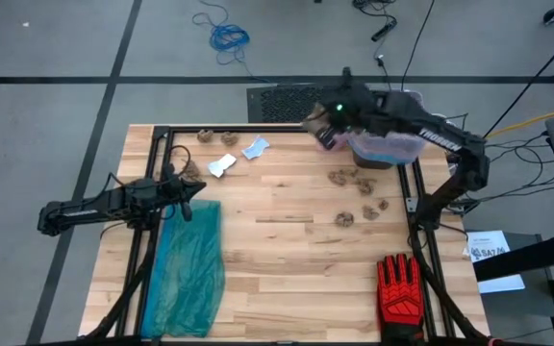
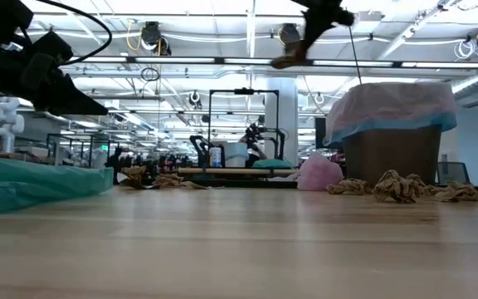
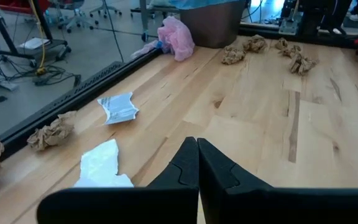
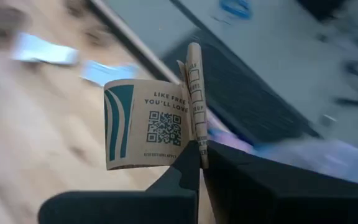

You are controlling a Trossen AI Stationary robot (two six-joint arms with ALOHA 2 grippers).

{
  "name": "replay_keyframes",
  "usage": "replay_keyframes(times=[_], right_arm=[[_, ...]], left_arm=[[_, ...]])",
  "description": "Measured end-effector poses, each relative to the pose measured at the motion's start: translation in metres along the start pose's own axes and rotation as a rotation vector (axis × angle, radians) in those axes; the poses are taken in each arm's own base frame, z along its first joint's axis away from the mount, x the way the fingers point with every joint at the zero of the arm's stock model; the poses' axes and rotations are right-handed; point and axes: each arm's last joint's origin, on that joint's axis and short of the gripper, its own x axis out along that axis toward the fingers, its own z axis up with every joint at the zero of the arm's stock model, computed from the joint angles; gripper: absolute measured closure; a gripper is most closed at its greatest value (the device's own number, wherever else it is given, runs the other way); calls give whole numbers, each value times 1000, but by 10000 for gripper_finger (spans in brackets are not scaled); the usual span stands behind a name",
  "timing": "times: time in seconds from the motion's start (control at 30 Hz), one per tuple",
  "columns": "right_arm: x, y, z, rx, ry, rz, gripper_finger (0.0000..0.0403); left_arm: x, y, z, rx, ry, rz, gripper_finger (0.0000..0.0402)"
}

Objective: Place trash/remove bag and relplace
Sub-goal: Put the cardboard coffee sleeve in the trash bin

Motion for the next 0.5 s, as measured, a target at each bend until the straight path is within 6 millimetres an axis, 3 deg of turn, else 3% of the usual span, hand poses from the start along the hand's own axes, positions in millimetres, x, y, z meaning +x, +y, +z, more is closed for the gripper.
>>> replay_keyframes(times=[0.2, 0.5], right_arm=[[-14, -40, -5, 34, 117, -220, 403], [0, -88, -18, 57, 286, -420, 403]], left_arm=[[0, 0, 0, 0, 0, 0, 402], [0, 0, 0, -1, 0, 0, 402]])
